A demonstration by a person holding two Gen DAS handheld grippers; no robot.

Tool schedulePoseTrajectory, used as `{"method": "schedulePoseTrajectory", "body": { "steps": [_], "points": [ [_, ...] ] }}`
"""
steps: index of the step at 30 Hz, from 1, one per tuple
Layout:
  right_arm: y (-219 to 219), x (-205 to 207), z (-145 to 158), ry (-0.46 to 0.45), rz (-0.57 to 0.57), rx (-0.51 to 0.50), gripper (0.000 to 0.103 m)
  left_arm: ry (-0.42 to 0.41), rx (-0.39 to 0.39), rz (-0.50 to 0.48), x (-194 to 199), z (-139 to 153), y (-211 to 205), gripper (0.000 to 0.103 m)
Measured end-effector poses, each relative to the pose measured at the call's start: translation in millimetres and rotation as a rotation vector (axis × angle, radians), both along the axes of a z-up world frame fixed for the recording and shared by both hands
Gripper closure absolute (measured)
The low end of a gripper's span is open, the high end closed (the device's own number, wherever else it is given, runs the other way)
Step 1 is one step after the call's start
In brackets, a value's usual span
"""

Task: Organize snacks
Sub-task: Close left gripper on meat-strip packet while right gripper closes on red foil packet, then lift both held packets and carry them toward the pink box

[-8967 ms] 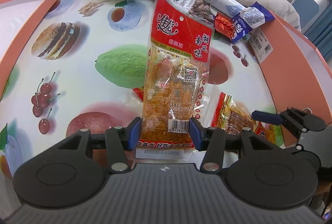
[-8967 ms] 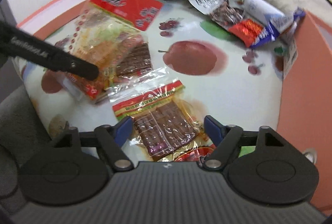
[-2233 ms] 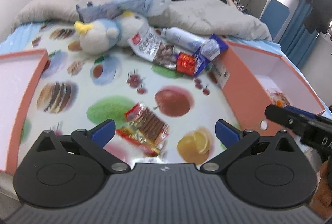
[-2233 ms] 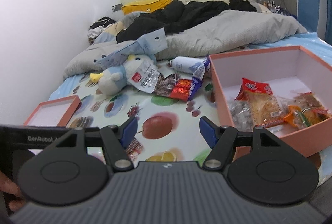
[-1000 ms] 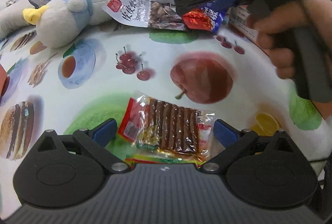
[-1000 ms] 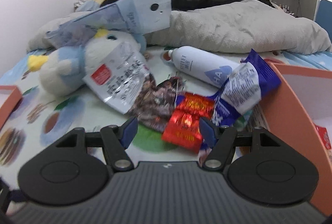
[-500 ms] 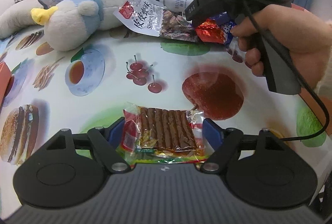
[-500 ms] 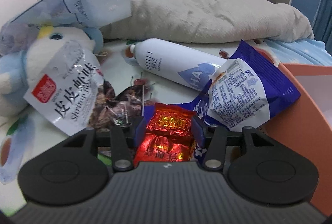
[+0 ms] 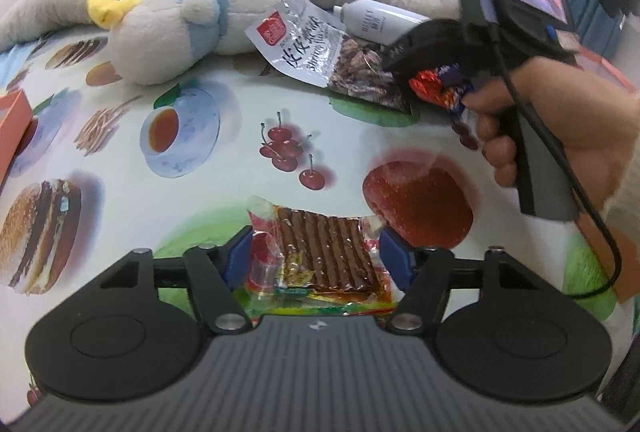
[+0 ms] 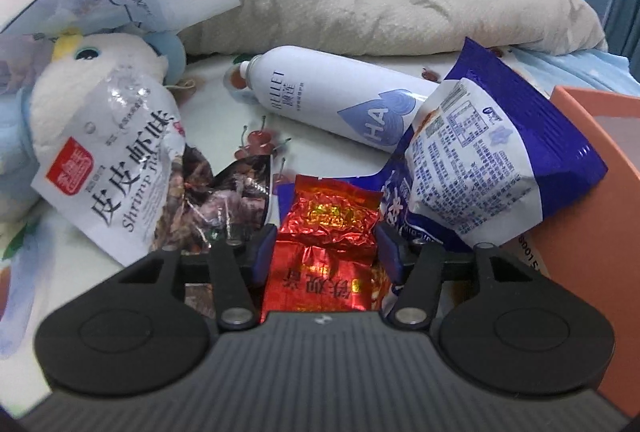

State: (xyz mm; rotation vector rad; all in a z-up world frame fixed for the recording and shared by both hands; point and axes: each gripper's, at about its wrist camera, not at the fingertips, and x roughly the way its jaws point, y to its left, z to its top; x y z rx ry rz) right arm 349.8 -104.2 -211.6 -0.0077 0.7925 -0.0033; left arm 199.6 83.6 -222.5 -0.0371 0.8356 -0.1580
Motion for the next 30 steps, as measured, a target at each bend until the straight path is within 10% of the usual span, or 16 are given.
{"method": "schedulePoseTrajectory", "body": {
  "steps": [2,30],
  "points": [
    [0.4,-3.9,2.9,-0.001,0.016,0.006,0.047,0.005,-0.003,0.02,1.3,0.9,2.7,0.051],
    [-6.9,-209.3,22.1,0.1,0.476,-0.043,0.047,0.082,-0.128,0.116,-64.6,9.6,-1.3,0.066]
  ]
}}
